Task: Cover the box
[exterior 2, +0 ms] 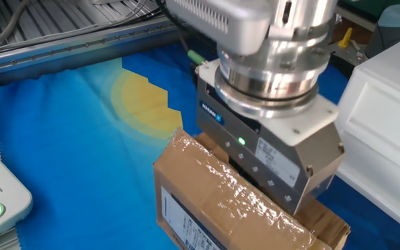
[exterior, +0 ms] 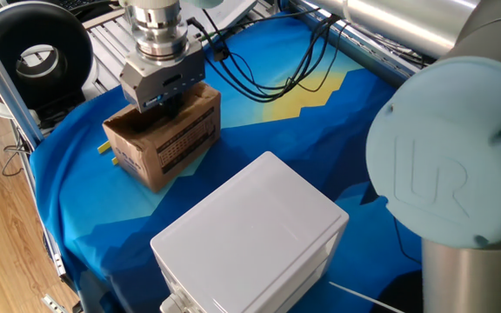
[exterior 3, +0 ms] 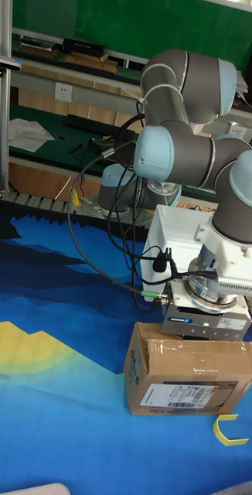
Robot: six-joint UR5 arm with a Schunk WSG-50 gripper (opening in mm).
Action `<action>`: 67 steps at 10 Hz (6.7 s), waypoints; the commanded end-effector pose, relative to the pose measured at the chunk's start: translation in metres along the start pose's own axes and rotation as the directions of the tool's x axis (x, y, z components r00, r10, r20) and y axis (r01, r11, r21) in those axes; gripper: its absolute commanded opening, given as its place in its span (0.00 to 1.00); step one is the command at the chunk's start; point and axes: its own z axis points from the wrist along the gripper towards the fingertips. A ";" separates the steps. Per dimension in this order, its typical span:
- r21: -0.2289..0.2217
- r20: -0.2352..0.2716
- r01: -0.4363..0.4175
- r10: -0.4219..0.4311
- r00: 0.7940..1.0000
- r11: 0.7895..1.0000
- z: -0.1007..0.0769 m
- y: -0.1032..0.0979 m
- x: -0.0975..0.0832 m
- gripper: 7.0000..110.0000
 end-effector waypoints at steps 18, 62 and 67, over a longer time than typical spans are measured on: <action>-0.072 -0.003 0.020 -0.020 1.000 0.997 -0.079 0.012 0.027 0.00; -0.047 0.026 0.026 -0.025 0.999 0.999 -0.100 -0.002 0.031 0.00; 0.000 -0.018 0.028 -0.028 0.999 1.000 -0.076 -0.014 0.029 0.00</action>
